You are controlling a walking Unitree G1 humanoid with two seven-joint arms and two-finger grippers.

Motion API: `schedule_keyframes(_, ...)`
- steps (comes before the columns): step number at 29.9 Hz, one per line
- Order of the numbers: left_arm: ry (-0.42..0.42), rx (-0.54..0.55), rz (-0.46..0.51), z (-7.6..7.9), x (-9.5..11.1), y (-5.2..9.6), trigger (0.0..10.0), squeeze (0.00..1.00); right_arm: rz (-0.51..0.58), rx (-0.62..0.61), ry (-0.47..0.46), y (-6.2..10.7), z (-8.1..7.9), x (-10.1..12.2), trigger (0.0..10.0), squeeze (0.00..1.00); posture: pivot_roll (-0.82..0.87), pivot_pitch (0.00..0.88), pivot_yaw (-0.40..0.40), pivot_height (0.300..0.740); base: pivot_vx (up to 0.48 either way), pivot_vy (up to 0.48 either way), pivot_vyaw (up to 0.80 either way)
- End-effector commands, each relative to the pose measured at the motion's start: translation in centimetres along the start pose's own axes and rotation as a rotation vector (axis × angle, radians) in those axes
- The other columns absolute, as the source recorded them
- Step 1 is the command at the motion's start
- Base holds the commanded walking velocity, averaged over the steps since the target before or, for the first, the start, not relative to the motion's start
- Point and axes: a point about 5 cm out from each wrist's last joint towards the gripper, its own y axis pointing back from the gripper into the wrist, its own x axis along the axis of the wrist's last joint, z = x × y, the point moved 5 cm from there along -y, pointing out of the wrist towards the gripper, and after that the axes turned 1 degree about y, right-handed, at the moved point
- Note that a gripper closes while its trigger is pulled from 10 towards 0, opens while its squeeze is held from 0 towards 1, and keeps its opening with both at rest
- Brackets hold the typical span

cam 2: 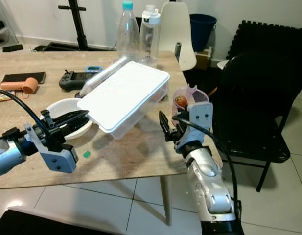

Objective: Restocking fridge

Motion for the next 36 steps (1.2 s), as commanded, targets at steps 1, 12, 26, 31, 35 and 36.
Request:
schedule_keyframes(1, 0.030, 0.013, 0.019, 0.5, 0.8, -0.2, 10.0, 0.00, 0.004, 0.023, -0.012, 0.2, -0.1, 0.4, 10.0, 0.00, 0.00, 0.222, -0.019, 0.736, 0.000, 0.000, 0.00)
schedule_keyframes(12, 0.063, 0.057, 0.057, 0.1, 2.3, -0.5, 10.0, 0.00, 0.024, 0.096, -0.064, 0.5, -0.3, 2.1, 10.0, 0.00, 0.00, 0.219, -0.021, 0.736, 0.000, 0.000, 0.00)
schedule_keyframes(26, 0.040, 0.134, 0.067, -1.9, 2.2, -1.7, 10.0, 0.00, 0.101, 0.085, -0.153, 0.1, 1.5, 5.2, 10.0, 0.00, -0.01, 0.206, -0.014, 0.736, 0.000, 0.000, 0.00)
schedule_keyframes(31, 0.015, 0.148, 0.013, -2.7, 0.7, -1.3, 10.0, 0.00, 0.103, 0.083, -0.201, 0.2, 2.2, 5.2, 10.0, 0.00, -0.01, 0.204, -0.013, 0.736, 0.000, 0.000, 0.00)
schedule_keyframes(35, -0.018, 0.167, -0.038, -3.8, -0.8, -0.8, 10.0, 0.00, 0.059, 0.081, -0.097, 0.2, 2.5, 4.3, 10.0, 0.00, -0.01, 0.204, -0.012, 0.736, 0.000, 0.000, 0.00)
schedule_keyframes(36, -0.022, 0.168, -0.043, -3.9, -1.0, -0.8, 10.0, 0.00, 0.049, 0.080, -0.065, 0.1, 2.6, 4.1, 10.0, 0.00, 0.00, 0.203, -0.012, 0.736, 0.000, 0.000, 0.00)
